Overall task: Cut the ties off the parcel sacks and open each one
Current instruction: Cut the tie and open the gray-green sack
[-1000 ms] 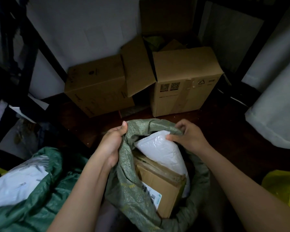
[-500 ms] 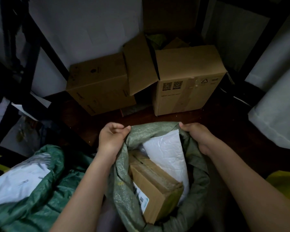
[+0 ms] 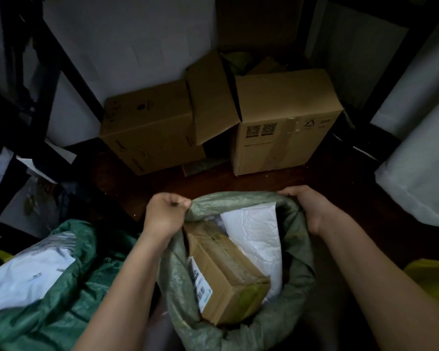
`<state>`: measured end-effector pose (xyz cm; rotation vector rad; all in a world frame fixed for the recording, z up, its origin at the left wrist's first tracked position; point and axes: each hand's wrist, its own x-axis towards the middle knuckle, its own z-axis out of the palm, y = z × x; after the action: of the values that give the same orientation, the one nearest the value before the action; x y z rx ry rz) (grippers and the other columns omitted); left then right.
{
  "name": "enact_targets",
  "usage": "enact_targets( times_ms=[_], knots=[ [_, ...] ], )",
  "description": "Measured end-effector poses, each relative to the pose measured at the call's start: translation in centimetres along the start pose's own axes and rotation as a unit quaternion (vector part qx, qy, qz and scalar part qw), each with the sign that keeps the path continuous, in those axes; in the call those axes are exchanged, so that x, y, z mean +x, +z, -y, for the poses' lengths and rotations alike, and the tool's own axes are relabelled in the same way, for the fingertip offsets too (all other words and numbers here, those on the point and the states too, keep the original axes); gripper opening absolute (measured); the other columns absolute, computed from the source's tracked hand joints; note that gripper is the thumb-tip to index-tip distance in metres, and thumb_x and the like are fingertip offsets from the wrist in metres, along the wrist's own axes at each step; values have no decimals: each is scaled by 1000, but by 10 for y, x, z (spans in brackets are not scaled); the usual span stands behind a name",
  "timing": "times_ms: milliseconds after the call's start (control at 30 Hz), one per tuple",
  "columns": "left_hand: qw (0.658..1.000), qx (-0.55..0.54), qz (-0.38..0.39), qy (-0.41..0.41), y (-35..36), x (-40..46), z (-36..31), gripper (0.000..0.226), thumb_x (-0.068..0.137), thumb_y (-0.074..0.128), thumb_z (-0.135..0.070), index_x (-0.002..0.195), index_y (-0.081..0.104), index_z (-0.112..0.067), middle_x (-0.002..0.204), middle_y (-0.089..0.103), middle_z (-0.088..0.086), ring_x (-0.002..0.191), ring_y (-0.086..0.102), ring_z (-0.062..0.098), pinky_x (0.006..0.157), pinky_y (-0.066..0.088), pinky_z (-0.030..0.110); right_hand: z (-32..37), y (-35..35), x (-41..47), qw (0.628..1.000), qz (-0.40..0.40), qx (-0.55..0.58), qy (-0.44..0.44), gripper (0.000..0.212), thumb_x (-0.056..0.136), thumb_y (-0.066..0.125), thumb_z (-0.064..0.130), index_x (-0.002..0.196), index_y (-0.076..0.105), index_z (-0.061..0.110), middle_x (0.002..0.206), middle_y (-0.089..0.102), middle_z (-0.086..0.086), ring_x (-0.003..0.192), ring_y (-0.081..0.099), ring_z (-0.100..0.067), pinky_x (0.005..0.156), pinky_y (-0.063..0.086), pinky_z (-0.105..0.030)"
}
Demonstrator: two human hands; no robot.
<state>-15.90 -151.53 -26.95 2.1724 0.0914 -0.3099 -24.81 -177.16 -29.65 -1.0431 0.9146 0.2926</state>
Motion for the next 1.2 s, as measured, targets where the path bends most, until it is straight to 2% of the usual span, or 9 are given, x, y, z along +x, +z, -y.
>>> enact_targets(
  times_ms=[100, 200, 300, 433, 500, 600, 800, 1067, 1200],
  knots=[
    [998, -48, 18, -44, 13, 3, 3, 26, 90, 65, -11, 66, 65, -20, 71, 64, -3, 77, 60, 13, 67, 41, 23, -1, 1, 4, 989, -88, -82, -91, 24, 85, 68, 24, 100, 69, 5, 94, 72, -16, 81, 69, -28, 77, 55, -35],
    [997, -64, 22, -40, 21, 4, 2, 23, 91, 63, -11, 70, 66, -19, 73, 65, -3, 76, 59, 12, 73, 41, 24, -1, 1, 5, 901, -161, -244, -320, 14, 89, 67, 25, 103, 67, 20, 102, 67, -3, 96, 60, -15, 87, 46, -27],
    [998, -64, 19, -18, 26, 3, 0, 23, 92, 62, -12, 71, 66, -20, 73, 64, -3, 73, 59, 10, 73, 41, 24, -2, 3, -2, 809, -61, -373, -451, 33, 88, 63, 47, 119, 64, 38, 122, 60, 12, 115, 48, -4, 97, 35, -17],
    [992, -107, 59, 5, 29, 1, -2, 29, 95, 56, -7, 70, 66, -17, 68, 63, -2, 69, 58, 12, 72, 44, 26, -16, 9, 4, 755, 2, -499, -426, 33, 87, 66, 42, 120, 66, 36, 118, 66, 15, 110, 56, -3, 93, 45, -26],
    [987, -137, 86, 12, 27, 0, -4, 29, 96, 52, -7, 72, 67, -15, 69, 64, 0, 69, 58, 14, 72, 45, 28, -18, 14, 6, 764, -25, -487, -422, 13, 89, 64, 38, 95, 72, 28, 84, 70, 9, 78, 61, -4, 71, 49, -32],
    [987, -126, 88, 50, 24, -3, -9, 25, 95, 55, -8, 77, 70, -16, 74, 69, 0, 72, 63, 12, 71, 48, 28, -17, 16, 10, 810, -57, -428, -396, 31, 91, 64, 29, 68, 63, 8, 58, 54, -1, 51, 45, -4, 51, 35, -24],
    [989, 54, 89, 108, 23, -12, -16, 32, 77, 79, -30, 105, 64, -27, 109, 59, -3, 102, 57, 13, 90, 49, 35, -21, 5, 13, 918, -125, -278, -254, 46, 95, 60, 34, 79, 67, -9, 69, 64, -18, 62, 57, -20, 52, 39, -24],
    [963, 225, -46, 139, 13, -25, -7, 16, 92, 61, -32, 97, 58, -17, 87, 59, 1, 81, 58, 21, 64, 43, 31, -13, 3, 12, 964, -154, -150, -155, 31, 94, 63, 27, 85, 66, -2, 86, 67, -20, 79, 64, -30, 71, 49, -37],
    [997, -70, -28, -12, -2, -14, -6, 28, 97, 53, -14, 70, 61, -9, 61, 63, 6, 56, 61, 21, 53, 47, 25, -7, 3, 4, 990, -103, -66, -74, 21, 91, 66, 19, 93, 66, -2, 76, 71, -15, 65, 67, -26, 60, 52, -31]
  ],
)
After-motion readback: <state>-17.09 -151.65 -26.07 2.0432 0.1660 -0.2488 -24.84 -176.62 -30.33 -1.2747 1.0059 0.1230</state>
